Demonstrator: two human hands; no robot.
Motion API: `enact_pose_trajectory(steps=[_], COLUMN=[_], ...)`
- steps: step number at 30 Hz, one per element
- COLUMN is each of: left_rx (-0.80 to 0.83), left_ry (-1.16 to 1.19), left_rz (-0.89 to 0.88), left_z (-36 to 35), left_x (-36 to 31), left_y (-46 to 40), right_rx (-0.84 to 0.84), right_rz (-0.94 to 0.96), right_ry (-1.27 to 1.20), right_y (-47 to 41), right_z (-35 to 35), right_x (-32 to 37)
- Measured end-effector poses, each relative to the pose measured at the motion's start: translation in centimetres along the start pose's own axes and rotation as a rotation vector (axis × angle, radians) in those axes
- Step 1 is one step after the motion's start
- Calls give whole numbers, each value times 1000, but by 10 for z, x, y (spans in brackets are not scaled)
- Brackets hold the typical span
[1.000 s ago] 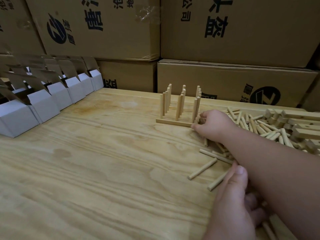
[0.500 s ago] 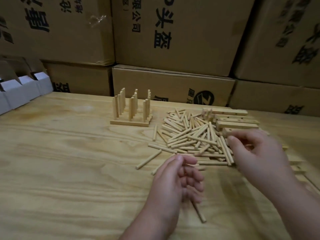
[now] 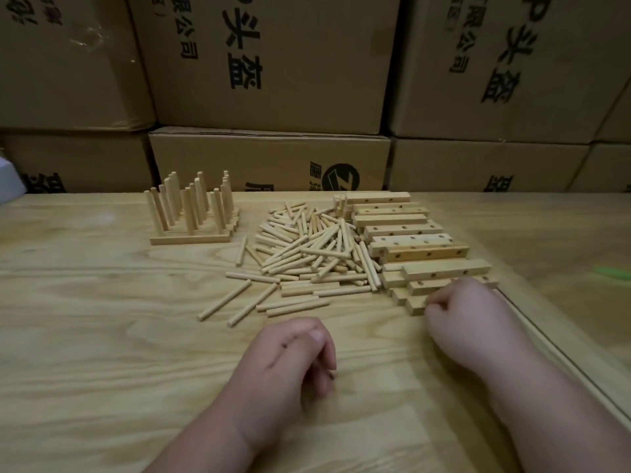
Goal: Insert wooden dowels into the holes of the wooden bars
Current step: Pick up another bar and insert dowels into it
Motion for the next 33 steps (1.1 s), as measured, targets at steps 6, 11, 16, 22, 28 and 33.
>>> enact_pose_trajectory(steps=[6, 11, 16, 22, 28, 33], left_rx=[-164, -122, -109, -199, -251, -311], left_ry=[-726, -861, -824, -729, -716, -682], left_rz=[73, 152, 52, -48, -120, -102], left_z=[17, 15, 12, 15, 17, 19], left_x=[2, 10, 7, 3, 2, 1], left_y=[-5, -6, -5, -4, -4, -5], right_rx=[40, 146, 283, 212, 148, 42], right_rz=[165, 442, 580, 678, 760, 670], right_ry=[17, -128, -414, -279, -210, -244], right_y=[8, 20, 27, 28, 28, 21], right_z=[-13, -27, -38, -39, -34, -29], right_x=[25, 45, 58, 59, 61, 53])
Point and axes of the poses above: each hand's wrist, its own y-axis away from the middle knuckle, its own z-axis out of the back of the hand, x = y × z, the point moved 3 cm from there along -y, towards the middle knuckle, and after that the axes turned 6 degrees about x, right-handed, at the moved point
